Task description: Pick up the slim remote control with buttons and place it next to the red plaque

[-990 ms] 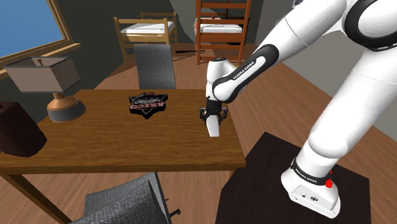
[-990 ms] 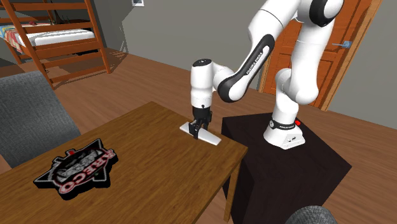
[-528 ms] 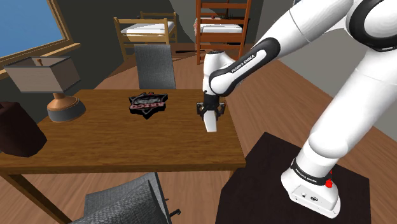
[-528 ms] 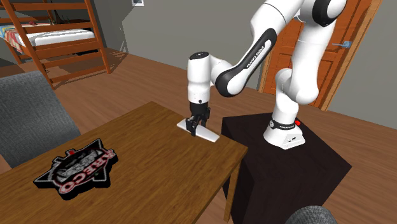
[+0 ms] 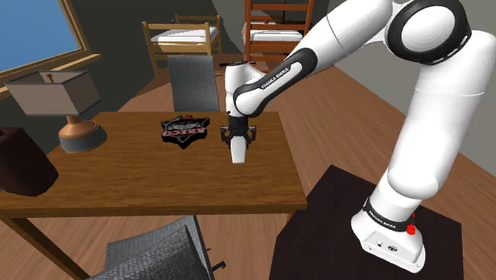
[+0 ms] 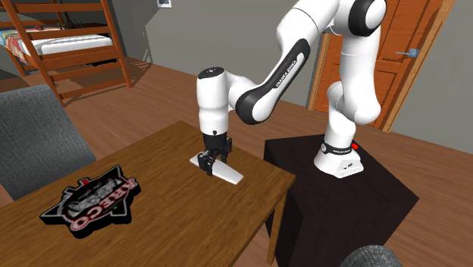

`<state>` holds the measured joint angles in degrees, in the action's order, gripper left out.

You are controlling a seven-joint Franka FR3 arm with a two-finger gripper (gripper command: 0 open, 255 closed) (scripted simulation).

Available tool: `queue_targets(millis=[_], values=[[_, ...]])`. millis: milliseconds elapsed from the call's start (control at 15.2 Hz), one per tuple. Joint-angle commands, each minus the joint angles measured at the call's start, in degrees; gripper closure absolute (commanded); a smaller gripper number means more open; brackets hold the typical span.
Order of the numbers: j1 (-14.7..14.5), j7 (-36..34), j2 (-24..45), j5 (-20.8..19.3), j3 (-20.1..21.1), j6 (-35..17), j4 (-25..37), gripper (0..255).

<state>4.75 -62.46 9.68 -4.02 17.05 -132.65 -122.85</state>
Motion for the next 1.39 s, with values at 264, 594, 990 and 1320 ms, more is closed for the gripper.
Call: queue_targets(millis=[264, 594, 990, 1320], values=[[-3.9, -5.0, 12.8, -4.2, -0.1, 5.9, 18.0, 255], [-8.1, -7.6, 24.2, -6.6, -0.8, 12.9, 36.1, 255], [-8.4, -8.0, 26.3, -7.2, -1.3, 9.5, 34.7, 255], [-8.6, -8.3, 28.3, -7.8, -1.7, 6.8, 34.0, 255]])
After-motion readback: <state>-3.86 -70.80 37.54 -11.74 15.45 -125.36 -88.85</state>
